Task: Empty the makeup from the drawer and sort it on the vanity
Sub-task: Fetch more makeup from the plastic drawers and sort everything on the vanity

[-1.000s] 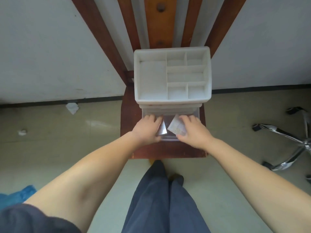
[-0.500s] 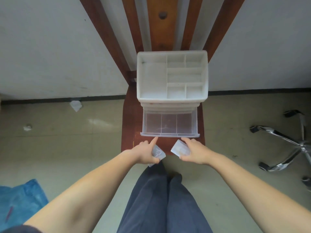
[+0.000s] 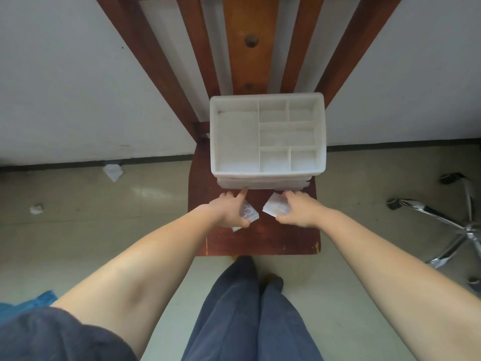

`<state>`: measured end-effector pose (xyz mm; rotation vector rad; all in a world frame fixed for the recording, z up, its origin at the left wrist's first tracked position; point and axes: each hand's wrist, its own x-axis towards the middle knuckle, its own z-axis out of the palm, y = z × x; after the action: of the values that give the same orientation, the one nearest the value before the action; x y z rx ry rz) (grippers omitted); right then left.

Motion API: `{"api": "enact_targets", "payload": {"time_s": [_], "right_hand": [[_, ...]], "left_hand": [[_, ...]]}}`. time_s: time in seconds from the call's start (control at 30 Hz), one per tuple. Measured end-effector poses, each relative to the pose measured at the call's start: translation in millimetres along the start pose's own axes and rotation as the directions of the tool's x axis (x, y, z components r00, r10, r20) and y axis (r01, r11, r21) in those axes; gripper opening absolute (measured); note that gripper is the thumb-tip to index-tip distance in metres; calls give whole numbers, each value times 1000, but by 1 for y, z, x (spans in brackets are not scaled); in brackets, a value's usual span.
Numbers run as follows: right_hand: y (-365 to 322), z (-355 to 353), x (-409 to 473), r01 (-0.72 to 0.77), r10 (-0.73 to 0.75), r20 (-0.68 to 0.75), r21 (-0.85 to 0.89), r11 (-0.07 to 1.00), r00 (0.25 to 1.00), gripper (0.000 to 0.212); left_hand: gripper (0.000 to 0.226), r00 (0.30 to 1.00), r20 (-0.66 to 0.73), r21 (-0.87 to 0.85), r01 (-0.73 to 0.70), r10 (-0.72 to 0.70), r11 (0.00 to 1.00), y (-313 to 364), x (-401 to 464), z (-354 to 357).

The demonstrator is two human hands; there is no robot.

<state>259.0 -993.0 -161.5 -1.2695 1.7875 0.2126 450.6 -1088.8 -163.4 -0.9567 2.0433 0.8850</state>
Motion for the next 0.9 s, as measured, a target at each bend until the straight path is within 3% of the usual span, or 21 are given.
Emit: {"api": "enact_targets", "payload": {"time_s": [0.13,0.23,0.33,0.47,0.57,0.7,0.9], "right_hand": [[-2,-5,8,-23,22,-108,-4,1000,994,72],[-3,-10,8,-19,16,-66,-45,999,998,75],[-3,-15,-2,3,-5,-25,-98,995,1000,73],[-14,-28,-28,98,-105,-37,-158,983,994,64],[-29,-39,-51,225,-245,-58,-232,946,968,56],[-54,-49,-76,408,-475,-97,-382,829,874,52],[-98,-42,-124,631,-808,-66,-590,504,585,38]], "left_hand": [[103,1000,-17,42,-16,17,999,-2,4,-11],[99,1000,-27,88,12,-10,996,-4,1,-14],[87,998,-42,3,40,-39,999,-5,-12,-16],[65,981,-182,-79,57,-70,995,-2,-50,-20],[66,947,-306,-115,65,-97,991,3,-88,-18],[75,859,-464,-184,144,-216,972,9,-141,1],[80,615,-603,-434,280,-507,856,33,-230,76]]}}
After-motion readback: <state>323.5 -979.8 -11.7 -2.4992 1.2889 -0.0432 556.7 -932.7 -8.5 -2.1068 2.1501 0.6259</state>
